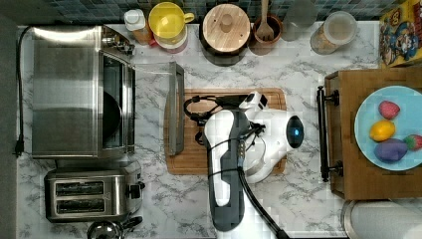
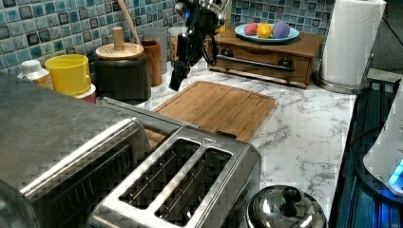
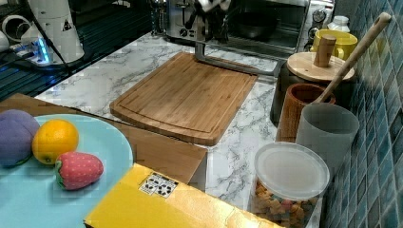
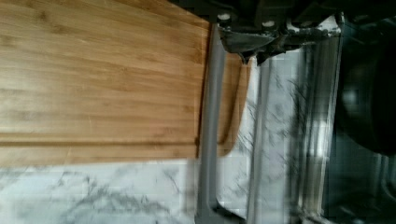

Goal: Close the oven.

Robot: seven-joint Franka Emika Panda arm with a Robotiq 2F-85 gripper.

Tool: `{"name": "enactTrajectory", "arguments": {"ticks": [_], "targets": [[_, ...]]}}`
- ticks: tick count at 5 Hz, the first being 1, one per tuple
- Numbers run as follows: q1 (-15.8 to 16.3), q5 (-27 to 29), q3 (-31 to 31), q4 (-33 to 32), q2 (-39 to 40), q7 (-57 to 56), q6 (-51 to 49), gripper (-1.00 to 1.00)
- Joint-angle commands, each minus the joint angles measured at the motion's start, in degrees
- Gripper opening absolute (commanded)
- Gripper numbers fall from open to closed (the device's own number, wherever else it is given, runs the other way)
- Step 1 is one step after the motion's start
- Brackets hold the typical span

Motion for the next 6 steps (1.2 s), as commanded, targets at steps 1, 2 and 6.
{"name": "enactTrajectory", "arguments": {"ticks": [1,2,6], "targets": [[-2.41,20.16,2.23,4.3,3.75,-16.33,3.25,-1.0],[-2.05,20.45,3.14,5.12,4.54,-16.46,3.19,-1.0],[1.06,14.92,4.66,11.3,11.15,-10.47,0.47,-1.0]]}}
